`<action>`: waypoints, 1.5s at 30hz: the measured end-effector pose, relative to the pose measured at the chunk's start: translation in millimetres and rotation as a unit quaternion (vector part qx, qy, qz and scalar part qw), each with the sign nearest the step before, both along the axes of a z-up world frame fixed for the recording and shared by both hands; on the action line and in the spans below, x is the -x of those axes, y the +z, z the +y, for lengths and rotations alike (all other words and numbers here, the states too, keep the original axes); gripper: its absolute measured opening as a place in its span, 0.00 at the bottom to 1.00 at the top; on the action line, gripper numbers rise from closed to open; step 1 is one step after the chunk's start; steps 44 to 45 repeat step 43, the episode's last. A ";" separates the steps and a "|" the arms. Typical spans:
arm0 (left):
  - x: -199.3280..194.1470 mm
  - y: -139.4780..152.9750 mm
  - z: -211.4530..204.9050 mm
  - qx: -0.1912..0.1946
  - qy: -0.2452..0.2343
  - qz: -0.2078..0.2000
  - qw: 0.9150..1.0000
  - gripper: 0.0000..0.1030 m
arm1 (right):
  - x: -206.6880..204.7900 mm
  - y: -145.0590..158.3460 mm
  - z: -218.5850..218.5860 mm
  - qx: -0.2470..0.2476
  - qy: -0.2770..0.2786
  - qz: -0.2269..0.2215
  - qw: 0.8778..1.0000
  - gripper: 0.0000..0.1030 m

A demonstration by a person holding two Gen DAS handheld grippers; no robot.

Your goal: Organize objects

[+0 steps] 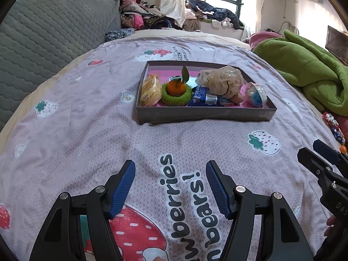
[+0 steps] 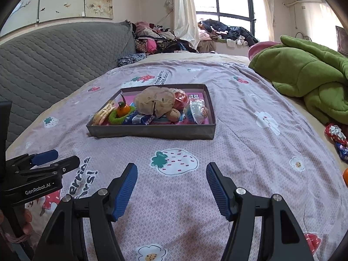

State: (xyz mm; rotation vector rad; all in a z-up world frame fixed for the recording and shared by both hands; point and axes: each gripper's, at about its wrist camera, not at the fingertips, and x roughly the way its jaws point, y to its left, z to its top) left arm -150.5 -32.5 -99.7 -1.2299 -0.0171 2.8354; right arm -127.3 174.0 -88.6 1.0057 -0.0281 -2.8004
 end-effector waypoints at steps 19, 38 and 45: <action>2.0 -10.9 -1.6 0.005 0.003 -0.006 1.000 0.67 | -0.5 -16.0 0.7 -0.011 -0.005 -0.020 1.000 0.63; 3.1 -13.9 0.9 0.009 -0.003 -0.007 1.000 0.67 | 1.8 -19.9 0.0 -0.019 -0.008 -0.028 0.999 0.63; 2.5 -14.1 1.2 0.012 -0.002 -0.008 1.000 0.67 | 2.6 -20.0 0.8 -0.018 -0.010 -0.027 0.999 0.63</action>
